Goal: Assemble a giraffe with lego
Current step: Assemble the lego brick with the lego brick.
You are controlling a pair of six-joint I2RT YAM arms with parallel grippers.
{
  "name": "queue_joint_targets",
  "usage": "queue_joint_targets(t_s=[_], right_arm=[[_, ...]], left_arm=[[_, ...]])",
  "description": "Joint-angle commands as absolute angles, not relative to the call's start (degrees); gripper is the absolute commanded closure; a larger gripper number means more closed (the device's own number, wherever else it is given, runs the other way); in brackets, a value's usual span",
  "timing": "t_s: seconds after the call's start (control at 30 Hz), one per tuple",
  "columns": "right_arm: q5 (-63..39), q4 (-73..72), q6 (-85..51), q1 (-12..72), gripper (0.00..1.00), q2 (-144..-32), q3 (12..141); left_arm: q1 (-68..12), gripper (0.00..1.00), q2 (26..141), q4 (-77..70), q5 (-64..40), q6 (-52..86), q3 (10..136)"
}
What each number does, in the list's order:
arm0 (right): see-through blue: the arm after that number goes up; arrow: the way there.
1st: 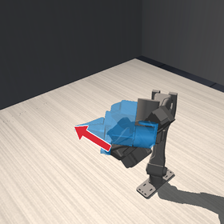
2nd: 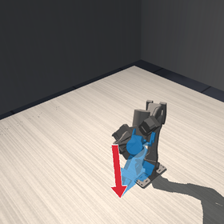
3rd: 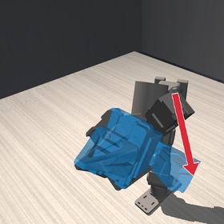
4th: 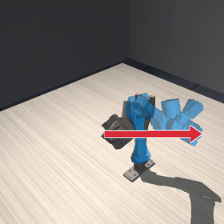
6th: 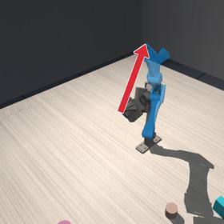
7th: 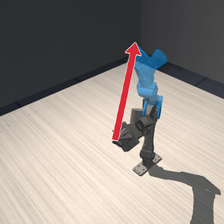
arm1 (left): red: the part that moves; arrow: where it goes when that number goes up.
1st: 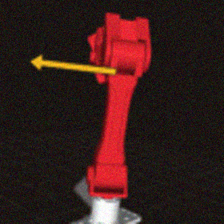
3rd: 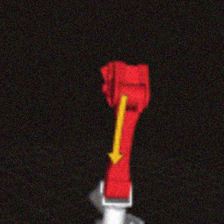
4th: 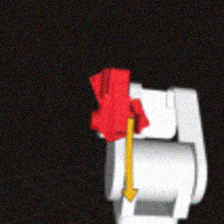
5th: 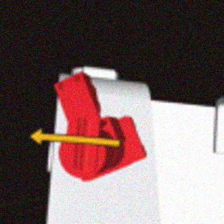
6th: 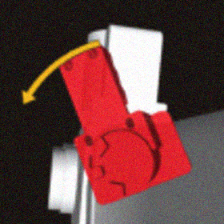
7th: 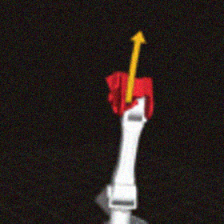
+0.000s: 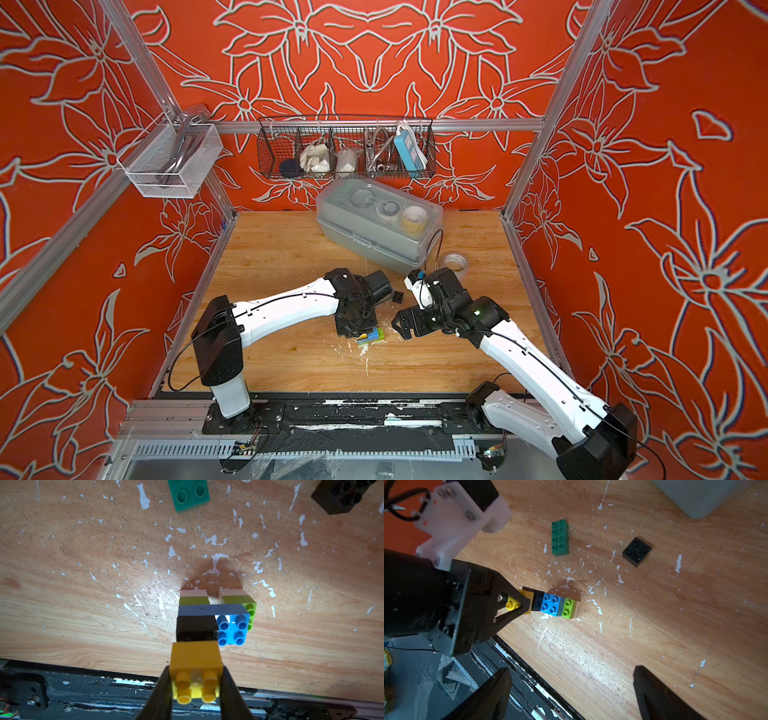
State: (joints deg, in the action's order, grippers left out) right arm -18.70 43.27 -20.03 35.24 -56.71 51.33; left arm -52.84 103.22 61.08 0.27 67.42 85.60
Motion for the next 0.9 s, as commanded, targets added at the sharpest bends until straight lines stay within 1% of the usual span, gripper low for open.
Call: queue_joint_targets(t_s=[0.0,0.53,0.87], right_arm=[[-18.88,43.41,-19.78,34.91,0.04,-56.12,51.52],[-18.83,43.41,-19.87,34.63,0.04,-55.99,51.51],[-18.90,43.07,-19.85,34.56,0.04,-56.34,51.52]], left_arm=[[-52.03,0.92,102.64,61.59,1.04,68.46,83.15],[-51.33,0.93,99.94,61.93,1.67,66.41,85.11],[-50.59,0.93,101.20,63.03,1.74,65.46,86.22]])
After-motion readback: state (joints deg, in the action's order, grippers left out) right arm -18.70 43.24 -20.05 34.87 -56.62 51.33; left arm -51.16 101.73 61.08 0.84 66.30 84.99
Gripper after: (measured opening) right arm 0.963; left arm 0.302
